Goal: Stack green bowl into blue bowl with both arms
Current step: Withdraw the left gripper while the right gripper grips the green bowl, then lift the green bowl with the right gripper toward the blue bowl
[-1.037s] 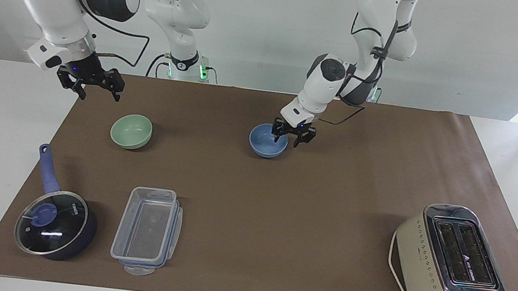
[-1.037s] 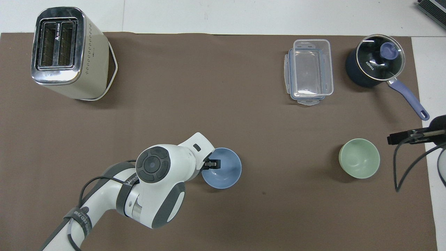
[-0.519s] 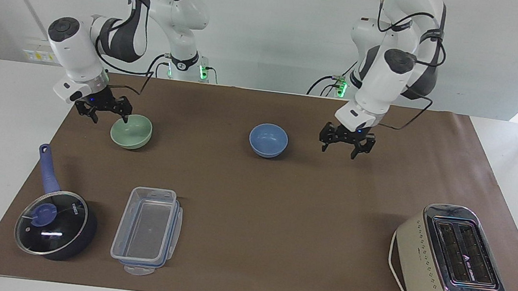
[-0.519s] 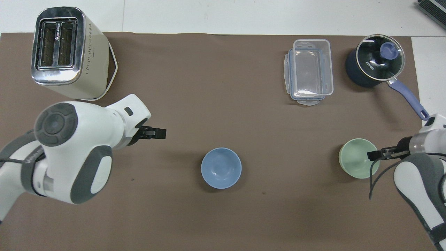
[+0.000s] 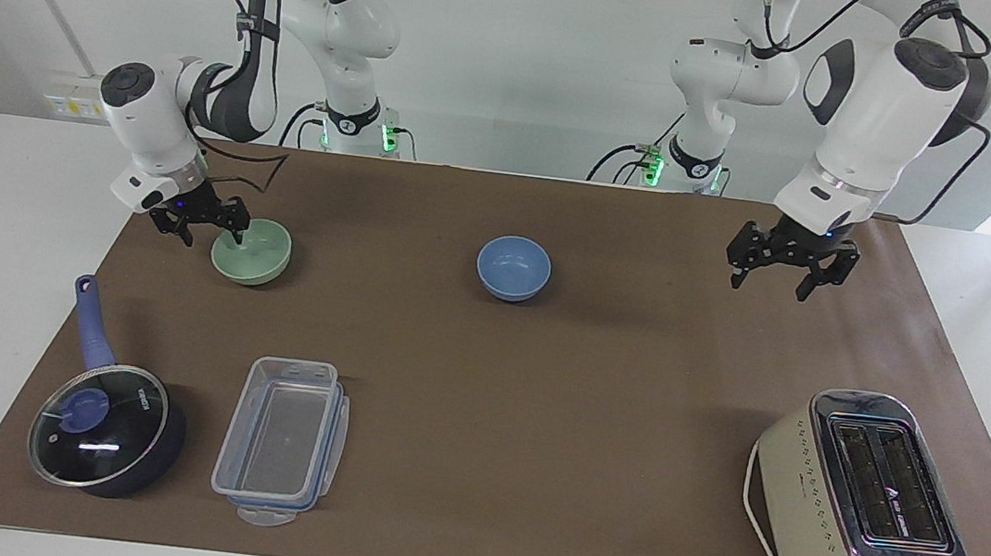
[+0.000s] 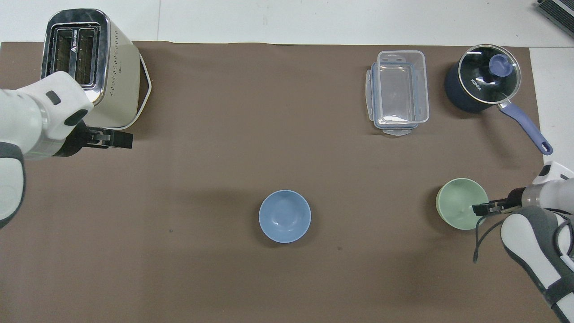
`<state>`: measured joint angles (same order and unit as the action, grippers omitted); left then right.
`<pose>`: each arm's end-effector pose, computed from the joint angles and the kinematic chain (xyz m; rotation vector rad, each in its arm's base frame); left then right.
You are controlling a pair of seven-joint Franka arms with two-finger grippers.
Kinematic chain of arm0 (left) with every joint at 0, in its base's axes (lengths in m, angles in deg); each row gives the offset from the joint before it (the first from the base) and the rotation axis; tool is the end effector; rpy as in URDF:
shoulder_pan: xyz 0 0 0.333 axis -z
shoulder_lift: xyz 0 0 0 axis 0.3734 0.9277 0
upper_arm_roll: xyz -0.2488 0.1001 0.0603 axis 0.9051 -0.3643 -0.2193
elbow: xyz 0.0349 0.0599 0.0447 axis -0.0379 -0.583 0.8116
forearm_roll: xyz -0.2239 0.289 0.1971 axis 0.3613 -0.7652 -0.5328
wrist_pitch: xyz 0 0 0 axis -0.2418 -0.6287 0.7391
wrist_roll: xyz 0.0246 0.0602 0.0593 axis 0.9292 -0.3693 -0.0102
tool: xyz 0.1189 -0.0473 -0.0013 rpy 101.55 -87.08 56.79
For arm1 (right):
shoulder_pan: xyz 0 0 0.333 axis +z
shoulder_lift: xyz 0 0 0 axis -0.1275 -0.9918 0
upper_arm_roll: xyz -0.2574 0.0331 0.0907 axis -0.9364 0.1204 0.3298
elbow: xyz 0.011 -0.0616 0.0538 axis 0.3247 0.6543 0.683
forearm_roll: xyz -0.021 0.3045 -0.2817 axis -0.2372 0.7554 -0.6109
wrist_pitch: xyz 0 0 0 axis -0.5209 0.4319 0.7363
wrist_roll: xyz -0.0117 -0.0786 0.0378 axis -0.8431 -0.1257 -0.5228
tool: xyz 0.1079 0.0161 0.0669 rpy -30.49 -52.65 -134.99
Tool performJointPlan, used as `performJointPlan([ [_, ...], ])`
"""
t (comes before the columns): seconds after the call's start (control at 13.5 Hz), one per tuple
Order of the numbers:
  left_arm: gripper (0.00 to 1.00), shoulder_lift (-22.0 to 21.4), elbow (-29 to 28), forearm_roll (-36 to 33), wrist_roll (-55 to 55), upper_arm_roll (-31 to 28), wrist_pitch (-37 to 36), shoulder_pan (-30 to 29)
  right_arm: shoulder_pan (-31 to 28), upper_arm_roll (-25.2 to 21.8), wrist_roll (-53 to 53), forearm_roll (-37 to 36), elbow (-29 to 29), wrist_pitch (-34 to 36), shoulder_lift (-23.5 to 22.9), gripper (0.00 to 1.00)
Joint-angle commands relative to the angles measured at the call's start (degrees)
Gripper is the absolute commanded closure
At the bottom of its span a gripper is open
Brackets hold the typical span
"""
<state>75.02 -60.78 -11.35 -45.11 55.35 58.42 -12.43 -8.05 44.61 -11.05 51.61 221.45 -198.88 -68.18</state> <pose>0.5840 -0.0900 0.4905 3.0943 -0.2126 0.2034 0.4781 -0.1472 0.2501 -3.1219 -0.2910 0.0347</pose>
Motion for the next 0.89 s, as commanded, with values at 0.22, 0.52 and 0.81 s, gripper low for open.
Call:
performJointPlan([
  [0.22, 0.00, 2.0, 11.5, -0.5, 1.9, 0.7, -11.8, -4.5, -0.7, 0.4, 1.6, 5.1, 0.2, -0.1, -0.7, 1.00],
  [0.52, 0.00, 1.9, 12.1, -1.2, 4.9, 0.6, -14.3, -5.7, 0.1, 0.6, 1.5, 5.1, -7.8, 10.8, -0.5, 1.00],
  [0.81, 0.00, 1.5, 12.7, -1.1, 7.3, 0.7, -15.4, -6.2, 3.3, 1.8, -0.5, 10.3, -19.3, 22.6, -0.5, 1.00],
])
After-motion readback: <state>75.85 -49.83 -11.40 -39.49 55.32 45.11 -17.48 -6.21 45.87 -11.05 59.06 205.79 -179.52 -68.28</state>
